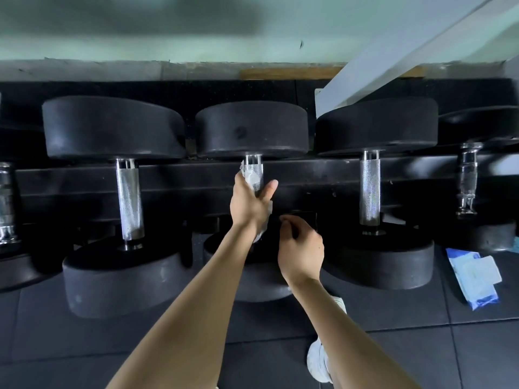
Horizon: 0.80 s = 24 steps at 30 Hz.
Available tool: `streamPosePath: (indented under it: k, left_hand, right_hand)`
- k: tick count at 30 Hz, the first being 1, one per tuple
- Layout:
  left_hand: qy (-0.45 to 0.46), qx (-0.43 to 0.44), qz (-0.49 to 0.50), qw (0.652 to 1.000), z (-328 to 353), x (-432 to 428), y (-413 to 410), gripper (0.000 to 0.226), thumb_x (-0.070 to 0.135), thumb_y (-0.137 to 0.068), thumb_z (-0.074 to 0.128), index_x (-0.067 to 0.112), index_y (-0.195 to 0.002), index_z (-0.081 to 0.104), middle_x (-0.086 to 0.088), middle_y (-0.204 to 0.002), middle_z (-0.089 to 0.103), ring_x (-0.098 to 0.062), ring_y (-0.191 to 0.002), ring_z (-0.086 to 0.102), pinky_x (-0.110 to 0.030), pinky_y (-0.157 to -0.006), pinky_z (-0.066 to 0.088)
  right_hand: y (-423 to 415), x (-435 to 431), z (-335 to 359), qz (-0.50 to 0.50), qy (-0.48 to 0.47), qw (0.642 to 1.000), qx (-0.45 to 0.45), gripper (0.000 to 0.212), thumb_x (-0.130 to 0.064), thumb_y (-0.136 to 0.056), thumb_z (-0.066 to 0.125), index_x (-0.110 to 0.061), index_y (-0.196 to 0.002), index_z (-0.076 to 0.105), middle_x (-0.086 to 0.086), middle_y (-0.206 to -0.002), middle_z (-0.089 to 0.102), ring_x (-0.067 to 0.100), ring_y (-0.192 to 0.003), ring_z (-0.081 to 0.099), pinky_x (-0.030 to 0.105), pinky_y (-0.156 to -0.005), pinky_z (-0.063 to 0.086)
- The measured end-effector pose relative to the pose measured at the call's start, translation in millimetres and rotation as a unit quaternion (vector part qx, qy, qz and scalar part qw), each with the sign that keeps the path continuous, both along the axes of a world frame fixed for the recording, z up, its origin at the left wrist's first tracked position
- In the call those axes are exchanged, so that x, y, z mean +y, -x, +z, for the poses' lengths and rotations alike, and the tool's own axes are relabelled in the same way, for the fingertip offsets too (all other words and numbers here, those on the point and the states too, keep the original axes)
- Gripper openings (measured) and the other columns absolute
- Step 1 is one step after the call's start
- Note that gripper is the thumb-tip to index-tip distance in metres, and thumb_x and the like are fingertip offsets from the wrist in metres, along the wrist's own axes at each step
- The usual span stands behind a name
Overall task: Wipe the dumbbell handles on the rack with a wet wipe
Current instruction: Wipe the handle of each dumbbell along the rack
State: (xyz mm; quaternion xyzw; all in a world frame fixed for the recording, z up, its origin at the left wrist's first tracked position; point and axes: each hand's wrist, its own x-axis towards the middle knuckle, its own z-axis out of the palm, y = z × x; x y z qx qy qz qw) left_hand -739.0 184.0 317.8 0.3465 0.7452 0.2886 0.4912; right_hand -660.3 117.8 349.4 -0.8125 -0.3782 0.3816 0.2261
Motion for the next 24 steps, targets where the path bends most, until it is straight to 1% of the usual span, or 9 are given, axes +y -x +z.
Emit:
streamPosePath:
  k: [3,4,6,8,12,16,18,21,24]
  left_hand:
    - [0.056,-0.002,-0.054,0.997,1,-4,5,0.041,0.031,-0.088,0.064,0.009,-0.111,0.038,-0.010,-0.097,0.058,-0.025,-0.080,0.062,-0.030,-0.066,0.048]
    - [0.077,-0.023,-0.062,0.995,0,-6,8,0.040,0.029,-0.089,0.062,0.008,-0.109,0.035,-0.015,-0.092,0.057,-0.026,-0.069,0.063,-0.031,-0.057,0.050]
    - [0.113,-0.102,-0.077,0.985,5,-9,13,0.031,0.019,-0.095,0.055,0.009,-0.103,0.026,-0.015,-0.067,0.047,-0.018,-0.035,0.047,-0.022,-0.036,0.037]
    - [0.125,-0.159,-0.107,0.974,9,-11,18,0.022,0.006,-0.097,0.046,0.011,-0.098,0.025,-0.006,-0.052,0.033,-0.012,-0.027,0.029,-0.020,-0.038,0.029]
    - [0.067,-0.153,-0.087,0.982,26,-24,24,0.014,-0.002,-0.092,0.042,0.008,-0.083,0.040,-0.005,-0.053,0.032,-0.016,-0.036,0.032,-0.032,-0.044,0.029]
    - [0.019,-0.164,-0.060,0.984,54,-39,27,0.009,0.003,-0.091,0.039,0.002,-0.095,0.048,-0.007,-0.063,0.046,-0.022,-0.051,0.046,-0.035,-0.053,0.038]
    - [-0.005,-0.164,-0.061,0.985,66,-43,27,0.011,0.007,-0.089,0.042,0.004,-0.094,0.051,-0.013,-0.072,0.049,-0.028,-0.064,0.048,-0.032,-0.051,0.038]
    - [0.000,-0.237,-0.025,0.971,89,-49,16,0.013,0.012,-0.094,0.052,0.004,-0.104,0.054,-0.010,-0.081,0.048,-0.026,-0.072,0.048,-0.026,-0.055,0.043]
    - [0.014,-0.338,-0.008,0.941,112,-53,-6,0.040,0.035,-0.093,0.051,0.003,-0.116,0.054,-0.006,-0.093,0.063,-0.018,-0.087,0.065,-0.027,-0.071,0.056]
  right_hand:
    - [0,0,2,0.003,0.000,1.000,-0.002,0.024,-0.013,-0.090,0.049,-0.018,-0.100,0.071,0.002,-0.098,0.072,0.024,-0.094,0.063,0.029,-0.076,0.044]
    - [0,0,2,0.004,0.002,1.000,-0.003,0.024,-0.013,-0.090,0.049,-0.018,-0.099,0.071,0.003,-0.098,0.072,0.024,-0.094,0.063,0.030,-0.077,0.044]
    - [1,1,4,0.007,0.004,1.000,-0.007,0.025,-0.013,-0.090,0.048,-0.017,-0.099,0.071,0.004,-0.098,0.072,0.025,-0.093,0.063,0.030,-0.076,0.044]
    - [1,1,4,0.011,0.005,1.000,-0.010,0.024,-0.014,-0.091,0.048,-0.016,-0.098,0.071,0.005,-0.097,0.072,0.027,-0.093,0.063,0.032,-0.075,0.044]
    - [-1,1,3,0.008,0.011,1.000,0.027,0.025,-0.020,-0.093,0.050,-0.019,-0.111,0.067,0.003,-0.104,0.071,0.023,-0.100,0.063,0.030,-0.083,0.046]
    - [-9,0,13,-0.055,-0.037,0.990,0.127,0.022,-0.017,-0.094,0.052,-0.022,-0.111,0.064,-0.008,-0.099,0.067,0.011,-0.097,0.062,0.027,-0.088,0.047]
    - [-15,-1,28,-0.083,-0.066,0.970,0.218,0.025,-0.008,-0.094,0.051,-0.023,-0.111,0.062,-0.005,-0.106,0.066,0.008,-0.102,0.061,0.024,-0.093,0.045]
    - [-31,-2,56,-0.051,-0.062,0.935,0.345,0.040,0.001,-0.093,0.048,-0.026,-0.122,0.056,-0.002,-0.127,0.057,0.008,-0.118,0.054,0.022,-0.100,0.041]
    - [-49,-6,80,0.042,-0.038,0.912,0.406,0.047,-0.011,-0.094,0.053,-0.035,-0.133,0.045,-0.025,-0.127,0.051,-0.004,-0.122,0.046,0.020,-0.100,0.040]
